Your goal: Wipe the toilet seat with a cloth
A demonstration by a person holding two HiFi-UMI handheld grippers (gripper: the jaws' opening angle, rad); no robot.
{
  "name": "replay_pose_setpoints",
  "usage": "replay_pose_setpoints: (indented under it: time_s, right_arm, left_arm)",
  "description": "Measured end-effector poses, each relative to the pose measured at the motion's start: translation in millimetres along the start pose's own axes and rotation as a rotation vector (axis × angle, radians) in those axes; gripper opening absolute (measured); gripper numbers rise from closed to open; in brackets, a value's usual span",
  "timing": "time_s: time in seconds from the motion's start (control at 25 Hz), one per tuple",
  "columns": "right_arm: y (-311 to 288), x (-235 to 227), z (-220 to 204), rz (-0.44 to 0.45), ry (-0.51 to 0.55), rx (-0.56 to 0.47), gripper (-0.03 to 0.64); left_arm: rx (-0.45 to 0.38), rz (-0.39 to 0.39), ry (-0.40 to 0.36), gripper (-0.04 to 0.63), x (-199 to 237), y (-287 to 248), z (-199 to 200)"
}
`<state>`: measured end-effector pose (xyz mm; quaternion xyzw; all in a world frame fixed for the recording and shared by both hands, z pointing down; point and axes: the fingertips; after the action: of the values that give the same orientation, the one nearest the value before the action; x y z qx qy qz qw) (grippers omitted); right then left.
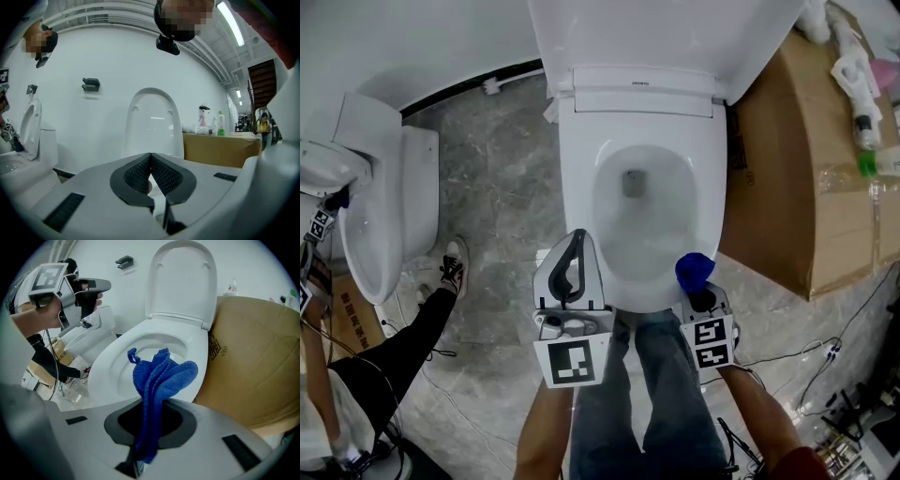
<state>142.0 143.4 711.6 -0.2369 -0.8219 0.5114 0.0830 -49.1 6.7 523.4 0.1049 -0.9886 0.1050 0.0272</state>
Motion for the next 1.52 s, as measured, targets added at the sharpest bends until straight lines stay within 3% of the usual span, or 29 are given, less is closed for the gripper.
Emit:
replay_pose_setpoints:
  time_s: [0.88, 1.52]
  right_arm:
    - [-42.0, -116.7, 98.3, -0.071, -0.171, -0.138, 0.055]
    - [-88.3, -191.7, 212.7, -0.109, -0.178, -0.237, 0.055]
  left_arm:
    - [0.021, 0.033, -0.009, 0.015, -23.2, -46.9, 6.0]
    - [0.021, 0.084, -0.010, 0.015, -17.3, -67.7, 11.5]
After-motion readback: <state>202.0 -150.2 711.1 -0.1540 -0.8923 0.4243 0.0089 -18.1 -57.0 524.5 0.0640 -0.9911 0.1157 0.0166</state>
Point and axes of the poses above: the fingertips, and each gripper's own axes: y backward along the fingers, x to its left, z out of its top, and after that the axes turned 3 degrees about z, right-handed
